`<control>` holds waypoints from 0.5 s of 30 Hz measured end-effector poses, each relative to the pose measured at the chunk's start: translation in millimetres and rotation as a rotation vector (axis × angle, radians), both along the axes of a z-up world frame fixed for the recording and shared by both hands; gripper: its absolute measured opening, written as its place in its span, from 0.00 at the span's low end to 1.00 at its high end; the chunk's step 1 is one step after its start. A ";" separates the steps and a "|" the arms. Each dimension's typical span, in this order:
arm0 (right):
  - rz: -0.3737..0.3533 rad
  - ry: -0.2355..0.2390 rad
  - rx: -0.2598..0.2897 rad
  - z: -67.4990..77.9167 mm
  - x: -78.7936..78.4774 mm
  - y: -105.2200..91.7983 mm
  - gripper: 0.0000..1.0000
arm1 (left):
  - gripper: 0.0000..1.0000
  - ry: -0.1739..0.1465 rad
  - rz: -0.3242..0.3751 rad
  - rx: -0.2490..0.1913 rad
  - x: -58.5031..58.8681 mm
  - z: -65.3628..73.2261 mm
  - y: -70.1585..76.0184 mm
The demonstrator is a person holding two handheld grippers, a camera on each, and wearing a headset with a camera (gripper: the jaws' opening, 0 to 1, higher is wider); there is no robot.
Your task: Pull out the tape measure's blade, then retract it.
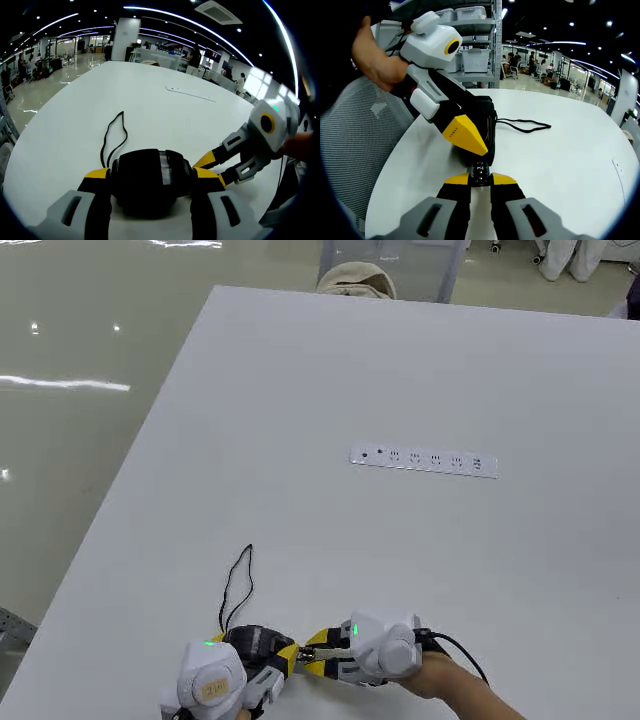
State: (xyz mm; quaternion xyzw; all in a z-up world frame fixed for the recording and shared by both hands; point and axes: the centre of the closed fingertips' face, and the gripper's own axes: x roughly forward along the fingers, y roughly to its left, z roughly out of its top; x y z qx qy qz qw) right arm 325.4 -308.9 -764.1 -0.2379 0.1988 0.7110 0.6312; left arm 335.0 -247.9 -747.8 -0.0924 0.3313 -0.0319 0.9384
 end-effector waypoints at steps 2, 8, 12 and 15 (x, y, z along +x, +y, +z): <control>0.002 0.000 0.000 -0.3 0.1 1.2 0.13 | 0.61 0.001 0.000 -0.001 -0.2 0.1 -0.1; 0.005 0.001 0.000 -1.1 -0.5 4.0 0.13 | 0.61 0.002 -0.002 0.000 -0.2 -0.3 -0.3; 0.007 0.001 -0.001 -1.5 -0.6 5.3 0.13 | 0.61 0.002 -0.003 0.000 0.0 -0.5 0.0; 0.007 -0.001 -0.001 -1.4 -0.6 6.1 0.13 | 0.61 0.001 -0.002 0.000 0.0 0.5 -0.1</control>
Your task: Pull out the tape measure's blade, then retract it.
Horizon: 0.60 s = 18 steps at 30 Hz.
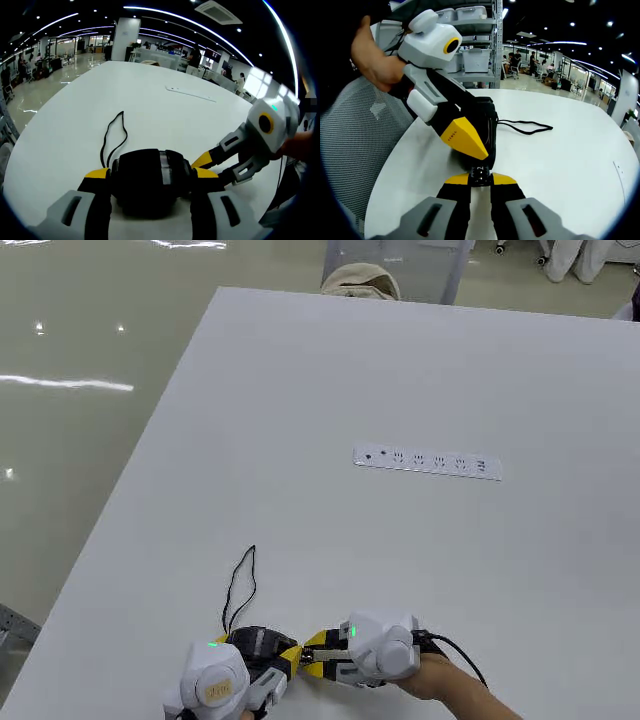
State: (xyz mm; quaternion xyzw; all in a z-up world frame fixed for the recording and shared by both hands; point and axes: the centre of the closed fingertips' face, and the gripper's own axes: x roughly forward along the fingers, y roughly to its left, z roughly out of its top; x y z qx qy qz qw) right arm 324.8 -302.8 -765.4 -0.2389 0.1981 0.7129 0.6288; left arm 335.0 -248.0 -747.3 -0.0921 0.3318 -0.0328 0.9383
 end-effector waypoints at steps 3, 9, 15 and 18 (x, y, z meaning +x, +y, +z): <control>-0.001 0.000 0.000 -0.4 -0.3 0.9 0.13 | 0.61 0.001 -0.001 0.000 -0.2 -0.1 -0.2; 0.001 -0.002 0.001 -0.7 -0.4 2.6 0.13 | 0.61 0.003 -0.001 -0.003 -0.5 0.1 -0.2; 0.002 -0.004 0.002 0.4 -0.3 4.0 0.13 | 0.61 0.002 0.003 -0.009 -0.2 -0.5 0.5; 0.004 -0.005 0.004 1.2 -0.3 5.5 0.13 | 0.61 0.002 0.007 -0.014 -0.2 -0.1 1.3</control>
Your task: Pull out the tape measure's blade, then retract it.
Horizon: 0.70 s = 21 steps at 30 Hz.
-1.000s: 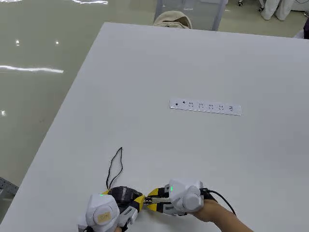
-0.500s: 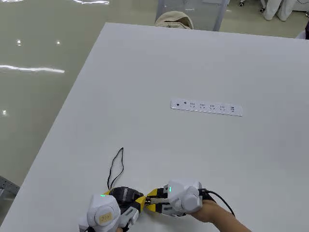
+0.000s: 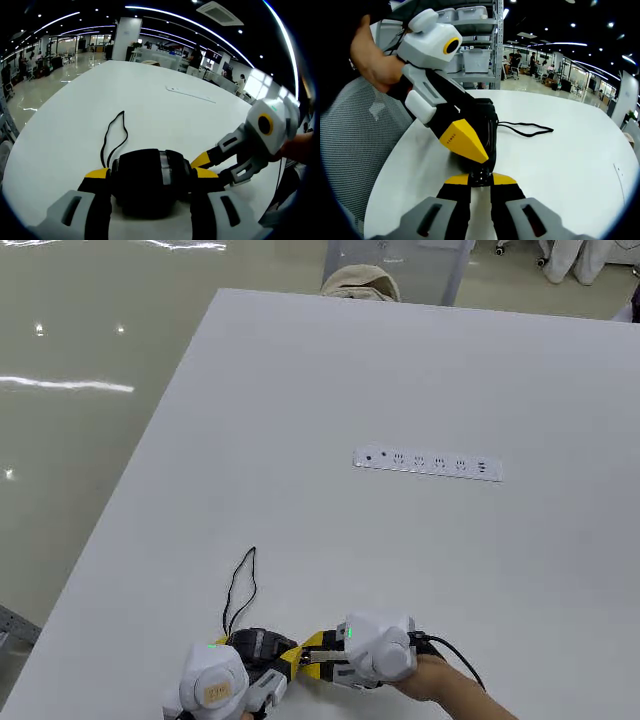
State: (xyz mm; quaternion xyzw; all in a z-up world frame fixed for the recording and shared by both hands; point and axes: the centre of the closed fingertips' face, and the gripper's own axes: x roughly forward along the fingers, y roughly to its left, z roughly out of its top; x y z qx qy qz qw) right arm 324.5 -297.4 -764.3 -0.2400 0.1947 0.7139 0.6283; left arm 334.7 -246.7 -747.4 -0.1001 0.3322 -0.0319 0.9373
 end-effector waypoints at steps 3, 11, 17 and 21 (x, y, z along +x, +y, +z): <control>0.003 -0.002 0.000 0.1 -0.2 1.3 0.13 | 0.61 0.001 0.001 -0.002 -0.3 0.8 0.3; 0.007 -0.005 0.000 0.2 0.0 3.4 0.13 | 0.61 -0.001 0.006 -0.008 -0.8 0.1 1.5; 0.006 -0.003 0.002 0.0 0.7 4.3 0.13 | 0.61 -0.001 0.011 -0.015 -1.5 -0.5 2.4; -0.001 -0.002 0.001 0.9 0.4 4.8 0.13 | 0.61 -0.002 0.015 -0.018 -1.3 -0.3 2.9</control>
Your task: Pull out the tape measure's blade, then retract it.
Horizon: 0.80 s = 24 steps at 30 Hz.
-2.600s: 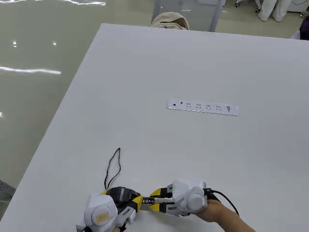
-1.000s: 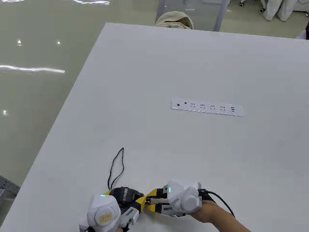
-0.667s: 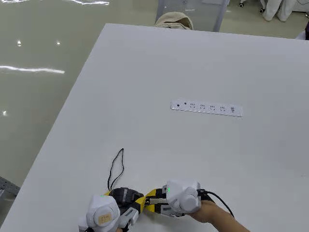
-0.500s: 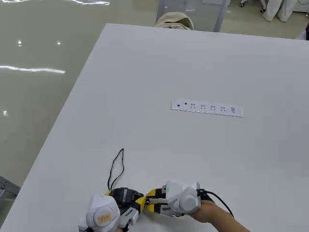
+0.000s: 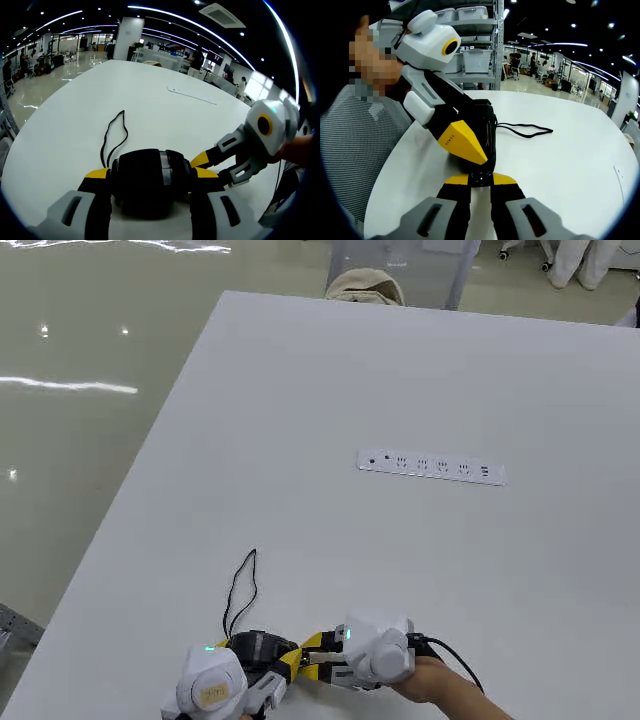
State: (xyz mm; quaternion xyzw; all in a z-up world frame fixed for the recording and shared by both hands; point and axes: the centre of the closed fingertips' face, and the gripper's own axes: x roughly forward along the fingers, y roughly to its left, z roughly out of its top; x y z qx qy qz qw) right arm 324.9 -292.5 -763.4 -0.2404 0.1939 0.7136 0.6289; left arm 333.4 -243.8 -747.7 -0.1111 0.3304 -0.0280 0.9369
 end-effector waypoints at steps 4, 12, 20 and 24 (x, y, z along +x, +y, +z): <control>-0.008 0.000 0.000 0.1 -0.3 -0.1 0.13 | 0.61 -0.001 -0.002 -0.002 0.2 -0.4 -0.3; -0.020 -0.005 0.002 -1.2 -0.9 -0.7 0.13 | 0.62 0.002 -0.007 0.004 -0.1 -0.6 -1.5; -0.033 0.001 0.000 -6.0 -3.4 -2.6 0.14 | 0.62 0.012 -0.033 0.019 -1.7 -3.0 -5.1; -0.034 -0.003 -0.007 -9.5 -4.3 -3.1 0.14 | 0.62 0.019 -0.043 0.028 -3.3 -6.0 -7.6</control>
